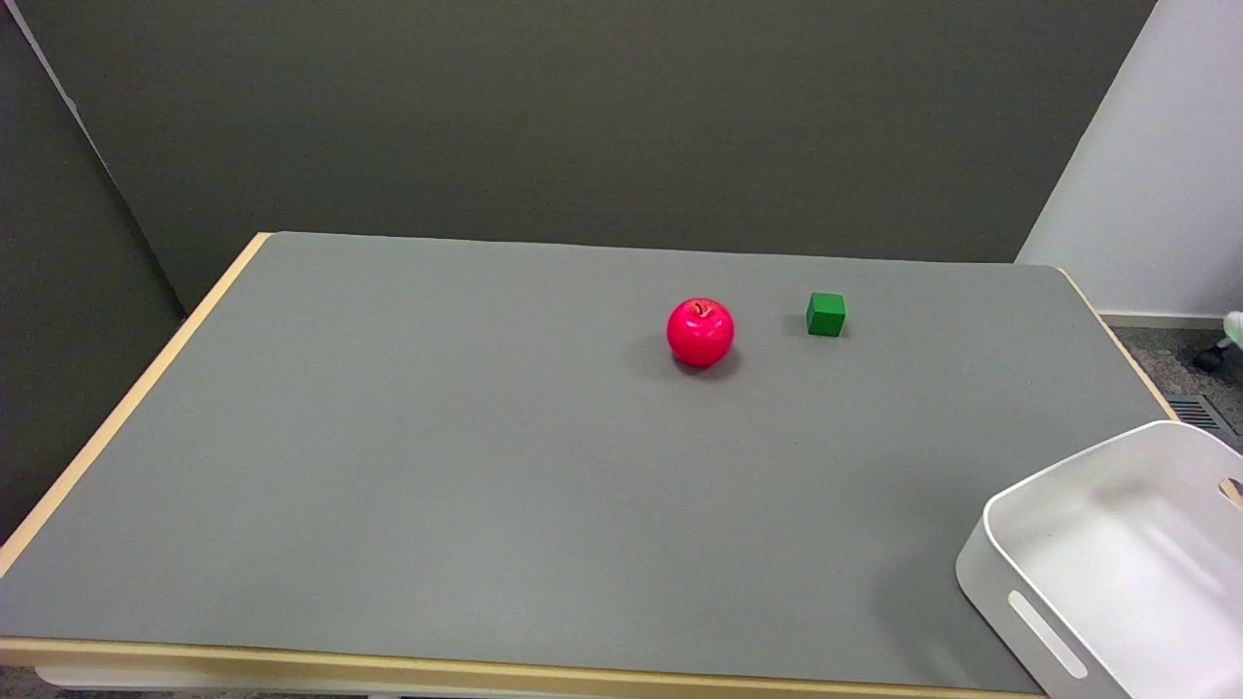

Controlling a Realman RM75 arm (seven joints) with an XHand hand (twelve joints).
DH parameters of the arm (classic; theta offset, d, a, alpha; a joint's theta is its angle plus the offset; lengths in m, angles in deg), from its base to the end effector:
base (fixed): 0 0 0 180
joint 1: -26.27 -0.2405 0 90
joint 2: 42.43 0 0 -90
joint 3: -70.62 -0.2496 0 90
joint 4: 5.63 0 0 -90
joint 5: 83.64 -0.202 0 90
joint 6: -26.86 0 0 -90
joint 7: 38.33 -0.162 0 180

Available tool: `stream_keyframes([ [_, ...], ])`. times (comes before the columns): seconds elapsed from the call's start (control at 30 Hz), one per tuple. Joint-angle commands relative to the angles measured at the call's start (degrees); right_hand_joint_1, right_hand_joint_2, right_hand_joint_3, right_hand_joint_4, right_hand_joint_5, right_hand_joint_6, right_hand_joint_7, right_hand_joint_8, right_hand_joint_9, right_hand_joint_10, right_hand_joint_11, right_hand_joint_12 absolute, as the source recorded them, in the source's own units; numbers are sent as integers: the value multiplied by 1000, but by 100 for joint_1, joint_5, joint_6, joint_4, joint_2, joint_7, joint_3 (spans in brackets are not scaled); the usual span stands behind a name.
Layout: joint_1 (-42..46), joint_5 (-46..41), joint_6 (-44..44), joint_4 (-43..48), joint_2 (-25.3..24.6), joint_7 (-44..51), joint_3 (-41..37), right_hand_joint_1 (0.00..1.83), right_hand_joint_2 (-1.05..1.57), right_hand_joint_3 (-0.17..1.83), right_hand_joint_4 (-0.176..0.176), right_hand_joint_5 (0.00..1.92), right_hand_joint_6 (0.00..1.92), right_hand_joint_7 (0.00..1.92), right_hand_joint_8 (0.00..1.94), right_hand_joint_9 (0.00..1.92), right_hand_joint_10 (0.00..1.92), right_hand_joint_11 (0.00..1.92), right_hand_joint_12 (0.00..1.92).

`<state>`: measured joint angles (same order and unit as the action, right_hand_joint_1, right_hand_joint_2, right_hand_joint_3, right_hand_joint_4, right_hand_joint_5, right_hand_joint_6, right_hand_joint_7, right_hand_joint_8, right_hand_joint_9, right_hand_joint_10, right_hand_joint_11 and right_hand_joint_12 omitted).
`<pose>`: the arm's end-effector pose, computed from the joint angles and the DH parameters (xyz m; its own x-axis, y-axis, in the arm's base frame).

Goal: Place the yellow pear into the white box.

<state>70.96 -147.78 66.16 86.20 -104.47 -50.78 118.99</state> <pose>-0.1550 -0.1028 0.5838 0.8165 0.5700 0.0915 -0.4476 0.5251 0.7238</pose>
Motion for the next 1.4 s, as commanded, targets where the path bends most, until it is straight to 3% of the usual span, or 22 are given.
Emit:
stream_keyframes([
  [0.03,304,788,2134,-1397,-208,-2299,1416,1174,900,697,-30,684,1592,905,1359,777,1385,521,1557],
  [0.2,288,912,3352,-2016,-192,-3027,1963,1179,897,689,-31,692,1573,913,1346,790,1393,529,1575],
  [0.27,240,1073,3982,-2340,-136,-3463,2157,1174,974,553,-33,660,1560,884,1351,829,1315,521,1469],
  [0.33,209,1202,4719,-2492,-89,-3640,2303,1183,899,680,-41,693,1550,919,1358,810,1388,529,1565],
  [0.43,330,1272,5051,-2385,-188,-3587,2373,1181,936,603,-40,688,1523,911,1349,839,1360,539,1543],
  [0.6,336,960,5771,-2683,-193,-3650,2941,1190,862,747,-53,704,1543,936,1376,819,1420,546,1626],
  [0.77,329,957,5976,-2766,-192,-3650,3384,1192,864,729,-51,714,1526,942,1354,820,1425,546,1637],
  [0.83,252,1083,5935,-2875,-166,-3580,3488,1180,977,527,-41,674,1518,895,1339,858,1374,528,1582],
  [0.97,306,949,6035,-2952,-200,-3594,3730,1182,910,647,-31,702,1546,919,1314,811,1413,536,1627],
  [1.27,297,410,5825,-3355,-208,-3594,3900,1186,917,626,-41,699,1532,925,1301,813,1413,523,1623],
  [1.33,274,297,5721,-3412,-208,-3594,3901,1177,1008,469,-40,661,1523,888,1313,855,1349,499,1532],
  [1.4,225,152,5645,-3484,-208,-3594,3901,1177,1011,465,-40,659,1522,886,1316,855,1352,495,1534],
])
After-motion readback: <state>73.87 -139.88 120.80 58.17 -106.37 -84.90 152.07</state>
